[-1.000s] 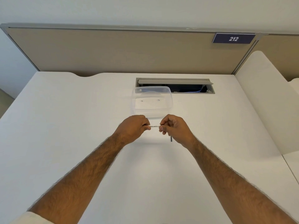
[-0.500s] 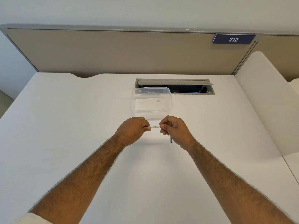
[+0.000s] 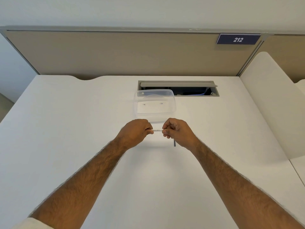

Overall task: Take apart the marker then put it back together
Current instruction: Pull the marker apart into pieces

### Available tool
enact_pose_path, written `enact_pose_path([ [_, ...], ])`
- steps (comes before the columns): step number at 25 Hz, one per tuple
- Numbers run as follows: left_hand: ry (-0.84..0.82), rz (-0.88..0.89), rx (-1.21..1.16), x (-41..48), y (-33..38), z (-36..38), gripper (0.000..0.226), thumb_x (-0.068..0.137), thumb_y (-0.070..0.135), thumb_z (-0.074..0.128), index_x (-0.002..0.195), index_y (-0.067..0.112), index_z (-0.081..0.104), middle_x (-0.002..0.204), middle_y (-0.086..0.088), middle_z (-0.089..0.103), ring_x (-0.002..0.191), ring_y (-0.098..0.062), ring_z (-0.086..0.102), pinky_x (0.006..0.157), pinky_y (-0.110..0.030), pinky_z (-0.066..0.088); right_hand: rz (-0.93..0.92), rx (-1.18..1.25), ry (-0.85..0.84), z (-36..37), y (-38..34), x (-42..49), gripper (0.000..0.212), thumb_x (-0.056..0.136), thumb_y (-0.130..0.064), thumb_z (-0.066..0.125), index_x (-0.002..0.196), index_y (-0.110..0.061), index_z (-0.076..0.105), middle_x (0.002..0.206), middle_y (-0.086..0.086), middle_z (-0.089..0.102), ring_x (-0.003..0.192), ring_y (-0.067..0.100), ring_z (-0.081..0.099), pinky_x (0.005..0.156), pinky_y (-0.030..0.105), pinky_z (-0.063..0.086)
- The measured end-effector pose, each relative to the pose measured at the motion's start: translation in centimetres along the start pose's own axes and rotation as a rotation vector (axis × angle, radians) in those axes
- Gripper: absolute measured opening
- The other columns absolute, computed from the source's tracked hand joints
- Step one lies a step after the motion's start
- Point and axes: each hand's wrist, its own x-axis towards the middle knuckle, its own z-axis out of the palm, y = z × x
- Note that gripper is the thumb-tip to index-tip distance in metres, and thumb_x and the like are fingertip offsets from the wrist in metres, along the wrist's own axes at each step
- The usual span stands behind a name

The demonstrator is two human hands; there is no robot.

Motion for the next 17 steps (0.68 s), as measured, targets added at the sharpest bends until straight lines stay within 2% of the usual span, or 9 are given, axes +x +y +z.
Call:
enact_pose_path([
  [4, 0.004, -0.021, -0.002, -0.03, 0.16, 0.05, 0.023, 0.101, 0.036, 0.053, 0.102, 0.022, 0.071, 0.092, 0.008, 0.064, 0.087, -0.016, 0.058, 0.074, -0.037, 0.049, -0.015, 0.016, 0.026, 0.03, -0.09, -0.03, 0.014, 0.088, -0.002, 0.063, 0.081, -0.013, 0.068, 0.066, 0.003, 0.068, 0.060, 0.015, 0.060, 0.064, 0.038, 0.050],
  [8, 0.012, -0.036, -0.011, -0.10, 0.05, 0.11, 0.022, 0.100, 0.037, 0.054, 0.100, 0.023, 0.071, 0.091, 0.009, 0.063, 0.086, -0.015, 0.058, 0.073, -0.037, 0.049, -0.007, 0.077, 0.039, 0.09, -0.32, -0.16, 0.007, 0.089, 0.000, 0.064, 0.087, -0.004, 0.070, 0.069, 0.007, 0.070, 0.060, 0.015, 0.061, 0.060, 0.028, 0.049],
  [10, 0.018, -0.039, -0.008, -0.13, -0.22, 0.00, 0.021, 0.100, 0.037, 0.054, 0.100, 0.024, 0.071, 0.091, 0.009, 0.063, 0.086, -0.014, 0.057, 0.072, -0.035, 0.048, 0.017, 0.128, 0.020, -0.04, -0.39, -0.30, 0.006, 0.088, 0.002, 0.068, 0.092, -0.001, 0.071, 0.074, 0.008, 0.073, 0.062, 0.015, 0.064, 0.059, 0.025, 0.050],
  [13, 0.041, -0.037, -0.001, -0.19, -0.55, 0.04, 0.021, 0.100, 0.037, 0.055, 0.099, 0.024, 0.071, 0.090, 0.010, 0.063, 0.084, -0.013, 0.055, 0.067, -0.031, 0.042, 0.040, 0.149, 0.022, -0.08, -0.42, -0.43, 0.016, 0.088, 0.006, 0.065, 0.099, -0.002, 0.072, 0.082, 0.010, 0.076, 0.066, 0.013, 0.068, 0.061, 0.022, 0.052],
  [17, 0.068, -0.030, -0.011, -0.12, -0.55, -0.03, 0.019, 0.099, 0.037, 0.056, 0.095, 0.026, 0.071, 0.087, 0.010, 0.062, 0.082, -0.012, 0.055, 0.063, -0.028, 0.037, 0.029, 0.135, 0.070, -0.04, -0.52, -0.47, 0.016, 0.089, 0.005, 0.061, 0.096, -0.006, 0.070, 0.083, 0.010, 0.078, 0.067, 0.016, 0.070, 0.060, 0.022, 0.051],
])
